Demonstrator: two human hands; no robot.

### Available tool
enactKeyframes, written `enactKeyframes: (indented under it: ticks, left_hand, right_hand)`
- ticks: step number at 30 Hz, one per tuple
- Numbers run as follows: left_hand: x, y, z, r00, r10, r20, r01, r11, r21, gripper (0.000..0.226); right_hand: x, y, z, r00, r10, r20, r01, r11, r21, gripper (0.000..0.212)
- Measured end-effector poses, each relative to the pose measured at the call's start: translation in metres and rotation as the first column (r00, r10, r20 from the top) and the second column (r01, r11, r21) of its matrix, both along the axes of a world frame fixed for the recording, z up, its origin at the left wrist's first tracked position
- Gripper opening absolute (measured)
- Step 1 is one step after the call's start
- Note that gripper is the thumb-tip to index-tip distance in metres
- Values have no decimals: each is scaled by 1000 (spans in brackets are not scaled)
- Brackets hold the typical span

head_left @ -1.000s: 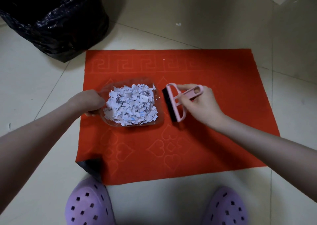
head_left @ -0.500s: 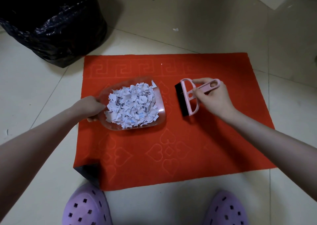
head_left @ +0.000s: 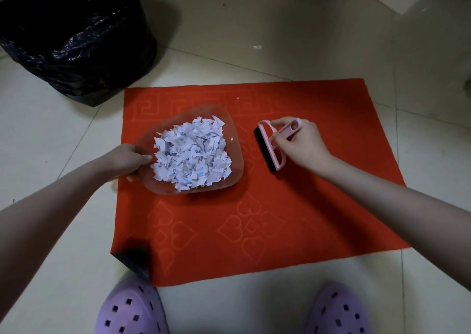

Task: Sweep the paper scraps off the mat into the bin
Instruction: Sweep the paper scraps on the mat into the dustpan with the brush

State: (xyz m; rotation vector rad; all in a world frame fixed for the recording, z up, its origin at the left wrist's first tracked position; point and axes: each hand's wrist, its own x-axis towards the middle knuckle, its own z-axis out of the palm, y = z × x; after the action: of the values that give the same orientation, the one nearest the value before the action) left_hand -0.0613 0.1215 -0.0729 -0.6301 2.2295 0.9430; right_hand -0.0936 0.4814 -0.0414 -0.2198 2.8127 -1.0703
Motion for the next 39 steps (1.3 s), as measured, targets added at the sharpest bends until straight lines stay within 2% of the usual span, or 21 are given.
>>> enactKeyframes:
  ticks: [4, 7, 12, 15, 17, 19, 22, 24, 29, 33, 34, 36, 38, 39]
  left_hand:
    - [0, -5, -3, 998, -42, 51, 47, 994, -98, 25]
    - [3, -4, 4, 991, -79, 108, 99, 977, -187, 21]
    - [5, -2, 16, 975, -92, 205, 149, 947, -284, 25]
    - [4, 4, 20, 975, -96, 201, 157, 936, -314, 31]
    - [2, 7, 21, 975, -98, 200, 160, 932, -324, 32]
    - [2, 9, 21, 974, -99, 201, 162, 932, -324, 33]
    - [3, 11, 20, 974, -110, 196, 169, 933, -318, 34]
    - [5, 9, 18, 975, -115, 192, 171, 936, -308, 33]
    - [5, 7, 14, 977, -114, 183, 163, 945, -285, 29]
    - [2, 8, 14, 977, -109, 182, 159, 945, -286, 28]
    - [2, 8, 14, 977, -110, 181, 159, 945, -287, 28]
    - [2, 8, 14, 979, -105, 178, 153, 945, -288, 28]
    - [2, 9, 13, 979, -100, 180, 150, 946, -288, 29]
    - [2, 9, 12, 978, -100, 181, 150, 946, -288, 29]
  right_hand:
    - [-1, -13, 0, 998, 22, -54, -16, 993, 115, 25]
    - [-6, -21, -4, 999, 28, -34, -21, 982, 190, 22]
    - [-5, -39, -8, 998, 57, -18, -51, 968, 245, 24]
    - [2, -50, -11, 996, 91, -16, -84, 965, 247, 33]
    - [7, -56, -14, 991, 135, 18, -136, 972, 190, 30]
    - [14, -58, -8, 985, 164, 58, -166, 986, 29, 23]
    - [17, -48, 7, 993, 118, 21, -112, 977, -183, 30]
    - [14, -37, 12, 996, 88, -17, -90, 981, -173, 30]
    - [6, -27, 2, 997, 71, -9, -71, 997, 4, 31]
    - [8, -43, -15, 994, 89, 62, -97, 986, 135, 25]
    - [12, -49, -17, 989, 122, 84, -131, 984, 118, 25]
    - [22, -56, -11, 980, 175, 98, -172, 984, -36, 26]
    - [25, -53, 3, 987, 160, 35, -151, 971, -186, 30]
    - [24, -49, 10, 990, 142, -14, -142, 967, -210, 30]
